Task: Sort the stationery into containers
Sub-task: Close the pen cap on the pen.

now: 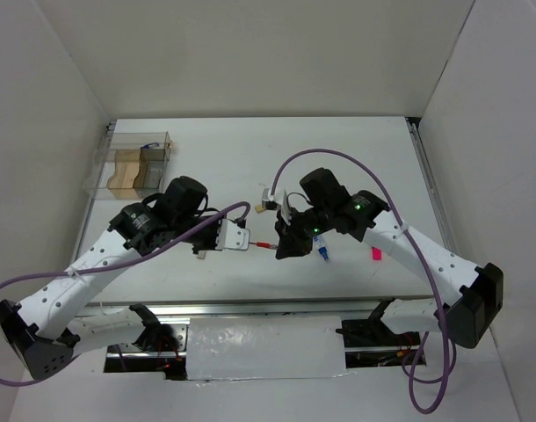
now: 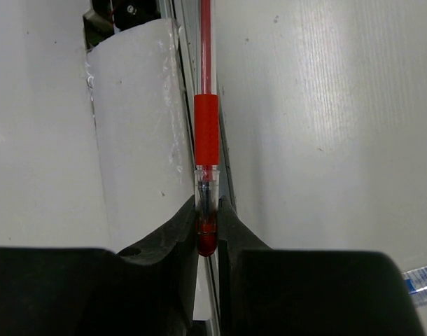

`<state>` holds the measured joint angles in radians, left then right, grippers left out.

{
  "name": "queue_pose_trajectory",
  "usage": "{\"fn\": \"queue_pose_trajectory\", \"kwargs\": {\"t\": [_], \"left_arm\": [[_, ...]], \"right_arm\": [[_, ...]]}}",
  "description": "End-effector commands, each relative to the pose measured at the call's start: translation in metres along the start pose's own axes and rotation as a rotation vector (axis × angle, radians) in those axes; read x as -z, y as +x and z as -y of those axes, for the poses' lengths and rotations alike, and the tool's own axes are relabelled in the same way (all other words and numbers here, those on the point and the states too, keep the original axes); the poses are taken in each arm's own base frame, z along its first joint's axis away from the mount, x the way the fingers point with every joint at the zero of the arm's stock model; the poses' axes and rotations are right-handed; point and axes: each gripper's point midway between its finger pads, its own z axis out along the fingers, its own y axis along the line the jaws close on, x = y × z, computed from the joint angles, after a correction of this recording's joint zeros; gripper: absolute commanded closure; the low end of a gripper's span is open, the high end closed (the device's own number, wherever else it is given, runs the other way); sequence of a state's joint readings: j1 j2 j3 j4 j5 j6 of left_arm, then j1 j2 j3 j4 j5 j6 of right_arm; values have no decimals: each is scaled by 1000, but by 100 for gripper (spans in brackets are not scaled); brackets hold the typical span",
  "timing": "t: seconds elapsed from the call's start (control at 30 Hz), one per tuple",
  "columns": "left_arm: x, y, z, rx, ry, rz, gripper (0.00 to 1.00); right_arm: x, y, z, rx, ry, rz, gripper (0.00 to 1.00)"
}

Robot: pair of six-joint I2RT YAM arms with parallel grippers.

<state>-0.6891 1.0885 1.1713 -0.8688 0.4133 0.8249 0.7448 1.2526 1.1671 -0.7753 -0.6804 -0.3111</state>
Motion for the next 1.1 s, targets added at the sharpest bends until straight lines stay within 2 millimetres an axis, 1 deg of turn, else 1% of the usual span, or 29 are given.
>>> {"fn": "queue_pose_trajectory", "kwargs": {"t": [0.0, 0.13, 0.27, 0.4, 0.73, 1.07], "left_arm": [[-4, -49, -11, -63, -22, 156, 100], [-6, -52, -9, -72, -19, 166, 100], [-9, -56, -16, -61, -54, 180, 100], [-10, -59, -18, -59, -61, 195, 100], [-10, -72, -15, -70, -36, 240, 100], [-9, -77, -13, -68, -24, 259, 100]], "right_arm": [[0, -43, -9, 106, -38, 109, 100], [0, -45, -11, 104, -45, 114, 100], [0, -46, -14, 104, -61, 120, 100], [0, -48, -16, 107, -72, 126, 100], [0, -49, -18, 107, -87, 130, 100], [-2, -53, -19, 113, -94, 126, 100]]}}
